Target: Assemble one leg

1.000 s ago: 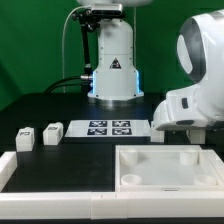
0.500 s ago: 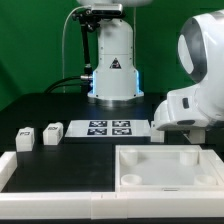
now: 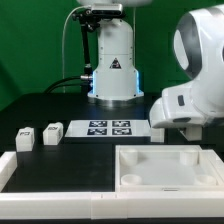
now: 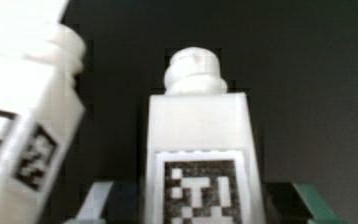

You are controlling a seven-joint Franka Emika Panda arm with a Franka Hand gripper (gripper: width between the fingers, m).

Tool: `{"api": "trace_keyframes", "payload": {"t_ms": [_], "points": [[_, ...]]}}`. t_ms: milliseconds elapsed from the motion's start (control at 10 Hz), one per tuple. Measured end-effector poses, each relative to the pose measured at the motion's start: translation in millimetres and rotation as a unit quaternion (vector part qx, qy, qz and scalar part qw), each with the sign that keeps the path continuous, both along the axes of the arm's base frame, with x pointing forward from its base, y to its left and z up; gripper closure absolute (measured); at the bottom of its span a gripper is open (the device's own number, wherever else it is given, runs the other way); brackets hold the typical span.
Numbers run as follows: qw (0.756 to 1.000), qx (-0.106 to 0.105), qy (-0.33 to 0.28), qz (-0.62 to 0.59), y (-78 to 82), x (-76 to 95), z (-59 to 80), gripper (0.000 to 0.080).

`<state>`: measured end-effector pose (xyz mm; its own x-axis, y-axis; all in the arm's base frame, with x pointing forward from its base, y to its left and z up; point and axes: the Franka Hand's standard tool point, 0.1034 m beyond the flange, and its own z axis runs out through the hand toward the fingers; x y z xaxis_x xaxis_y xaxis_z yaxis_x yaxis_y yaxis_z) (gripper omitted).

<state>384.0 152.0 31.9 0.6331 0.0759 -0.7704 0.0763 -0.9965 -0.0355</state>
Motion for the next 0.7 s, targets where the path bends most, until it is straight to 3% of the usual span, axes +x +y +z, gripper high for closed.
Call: {"api": "trace_keyframes", "payload": {"t_ms": [200,400,600,700], "points": [[1.0,-0.005,0.012,-0.002,-9.8,10.8,33.0,0.0509],[1.0,-0.007,0.016,-0.002,-11.4,23.0,54.8,0.0509],[1.0,-0.004,-0.018,-0.006,-9.8,24.5,46.3,0.0509],[0.998,0.002,-0.058,-0.01,-7.3,33.9,42.9,0.0509]]}}
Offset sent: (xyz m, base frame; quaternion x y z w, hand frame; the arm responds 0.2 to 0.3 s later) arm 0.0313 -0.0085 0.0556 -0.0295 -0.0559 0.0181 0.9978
